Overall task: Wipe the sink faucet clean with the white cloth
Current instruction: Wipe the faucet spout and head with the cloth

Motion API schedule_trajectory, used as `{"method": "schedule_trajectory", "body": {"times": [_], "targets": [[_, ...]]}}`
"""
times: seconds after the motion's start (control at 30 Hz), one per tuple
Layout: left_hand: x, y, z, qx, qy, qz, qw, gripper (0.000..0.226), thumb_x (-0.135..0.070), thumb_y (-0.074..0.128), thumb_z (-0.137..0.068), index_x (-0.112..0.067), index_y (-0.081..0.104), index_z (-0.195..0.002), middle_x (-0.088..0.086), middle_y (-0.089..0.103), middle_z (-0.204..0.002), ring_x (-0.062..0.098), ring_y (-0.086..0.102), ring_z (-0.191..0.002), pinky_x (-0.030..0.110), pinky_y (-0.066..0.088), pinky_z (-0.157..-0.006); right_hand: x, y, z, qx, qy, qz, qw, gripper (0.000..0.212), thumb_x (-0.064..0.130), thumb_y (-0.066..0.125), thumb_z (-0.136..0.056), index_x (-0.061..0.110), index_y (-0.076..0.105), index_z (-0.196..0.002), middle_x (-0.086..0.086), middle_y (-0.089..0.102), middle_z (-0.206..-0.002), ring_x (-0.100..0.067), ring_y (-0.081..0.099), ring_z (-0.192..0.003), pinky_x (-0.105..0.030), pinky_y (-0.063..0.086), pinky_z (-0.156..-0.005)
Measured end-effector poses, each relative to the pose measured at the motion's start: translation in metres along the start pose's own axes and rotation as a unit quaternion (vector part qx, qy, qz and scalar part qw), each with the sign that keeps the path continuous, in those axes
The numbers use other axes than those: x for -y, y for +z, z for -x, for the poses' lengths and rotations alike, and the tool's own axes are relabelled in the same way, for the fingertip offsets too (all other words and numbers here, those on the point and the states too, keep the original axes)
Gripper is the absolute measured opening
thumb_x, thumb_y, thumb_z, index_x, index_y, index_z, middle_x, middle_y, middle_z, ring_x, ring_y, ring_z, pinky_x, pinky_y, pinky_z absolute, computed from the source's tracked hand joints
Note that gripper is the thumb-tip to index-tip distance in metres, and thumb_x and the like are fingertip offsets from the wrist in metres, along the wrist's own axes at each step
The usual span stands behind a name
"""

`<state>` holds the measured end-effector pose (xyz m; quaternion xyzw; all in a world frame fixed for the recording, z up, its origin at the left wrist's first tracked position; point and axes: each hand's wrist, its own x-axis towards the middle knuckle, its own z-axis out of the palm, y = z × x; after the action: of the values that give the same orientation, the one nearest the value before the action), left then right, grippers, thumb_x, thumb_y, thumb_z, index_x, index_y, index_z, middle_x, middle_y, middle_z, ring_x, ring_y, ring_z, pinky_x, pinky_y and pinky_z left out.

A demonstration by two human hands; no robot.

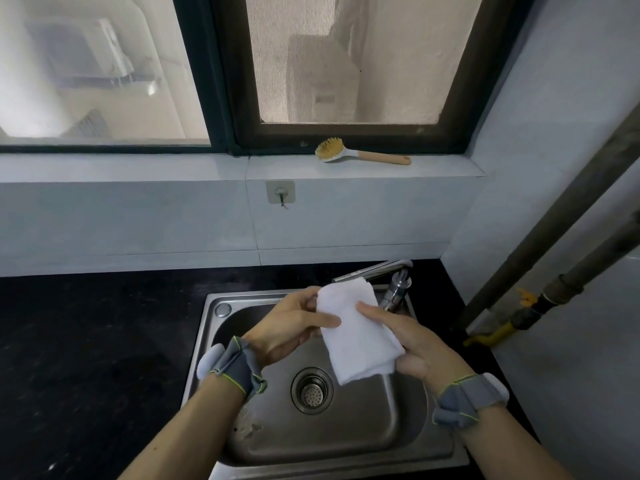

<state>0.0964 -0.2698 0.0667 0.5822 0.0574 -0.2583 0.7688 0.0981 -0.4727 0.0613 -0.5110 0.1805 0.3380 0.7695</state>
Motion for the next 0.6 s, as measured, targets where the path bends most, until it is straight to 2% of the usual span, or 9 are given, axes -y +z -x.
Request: {"method": "schedule_trajectory", "body": {"times": [0.1,0.2,0.27,0.37,0.47,0.53,0.6], "targets": [[-0.003,0.007,-0.005,-0.039,0.021,-0.041,0.998,0.046,0.005,0.073,-0.08,-0.008,0.06,-0.122,0.016,0.067,-0.115,0.029,0.071,-0.101,0.04,0.059,-0.085,0.003,-0.004,0.005,0.039,0.011,-0.043,0.998,0.053,0.021,0.072,-0.084,0.005,0.056,-0.132,-0.024,0.057,-0.134,-0.041,0.054,-0.125,-0.055,0.042,-0.105],[-0.005,0.014,-0.008,-0.077,0.044,-0.05,0.995,0.035,-0.011,0.07,-0.088,-0.009,0.06,-0.121,0.022,0.065,-0.117,0.028,0.067,-0.092,0.04,0.057,-0.083,0.017,-0.002,0.009,0.022,-0.064,-0.071,0.995,0.049,0.017,0.065,-0.086,0.008,0.055,-0.133,-0.023,0.061,-0.13,-0.041,0.057,-0.121,-0.056,0.043,-0.105],[-0.007,0.017,-0.008,-0.122,0.057,-0.052,0.99,0.029,-0.019,0.064,-0.093,-0.009,0.06,-0.12,0.024,0.065,-0.112,0.025,0.062,-0.086,0.036,0.054,-0.076,0.029,-0.003,0.012,-0.003,-0.101,-0.069,0.992,0.045,0.017,0.067,-0.084,0.01,0.059,-0.128,-0.02,0.065,-0.125,-0.04,0.06,-0.118,-0.056,0.044,-0.103],[-0.009,0.02,-0.011,-0.192,0.08,-0.096,0.973,0.032,-0.023,0.06,-0.096,-0.01,0.056,-0.124,0.009,0.063,-0.103,0.02,0.061,-0.086,0.032,0.055,-0.074,0.044,0.002,0.016,-0.051,-0.148,-0.045,0.987,0.032,0.016,0.069,-0.084,0.009,0.066,-0.115,-0.019,0.07,-0.115,-0.038,0.066,-0.107,-0.053,0.051,-0.094],[-0.008,0.018,-0.017,-0.226,0.095,-0.193,0.95,0.043,-0.031,0.062,-0.093,-0.02,0.05,-0.133,-0.001,0.062,-0.111,0.017,0.063,-0.099,0.04,0.056,-0.091,0.056,0.016,0.015,-0.12,-0.22,-0.004,0.968,0.023,0.007,0.072,-0.082,0.005,0.068,-0.104,-0.017,0.072,-0.106,-0.034,0.07,-0.094,-0.049,0.057,-0.083],[-0.008,0.017,-0.022,-0.232,0.092,-0.246,0.937,0.048,-0.034,0.062,-0.092,-0.023,0.047,-0.136,-0.003,0.06,-0.12,0.016,0.061,-0.104,0.037,0.053,-0.094,0.062,0.024,0.01,-0.193,-0.276,0.047,0.94,0.016,0.005,0.074,-0.08,0.007,0.068,-0.094,-0.013,0.071,-0.099,-0.032,0.07,-0.089,-0.048,0.059,-0.078],[-0.009,0.017,-0.026,-0.23,0.089,-0.29,0.925,0.049,-0.033,0.061,-0.093,-0.02,0.048,-0.138,-0.001,0.06,-0.125,0.016,0.06,-0.106,0.03,0.05,-0.09,0.068,0.031,0.003,-0.265,-0.335,0.13,0.895,0.016,0.01,0.073,-0.08,0.006,0.066,-0.094,-0.008,0.07,-0.094,-0.03,0.069,-0.089,-0.041,0.059,-0.074]]}}
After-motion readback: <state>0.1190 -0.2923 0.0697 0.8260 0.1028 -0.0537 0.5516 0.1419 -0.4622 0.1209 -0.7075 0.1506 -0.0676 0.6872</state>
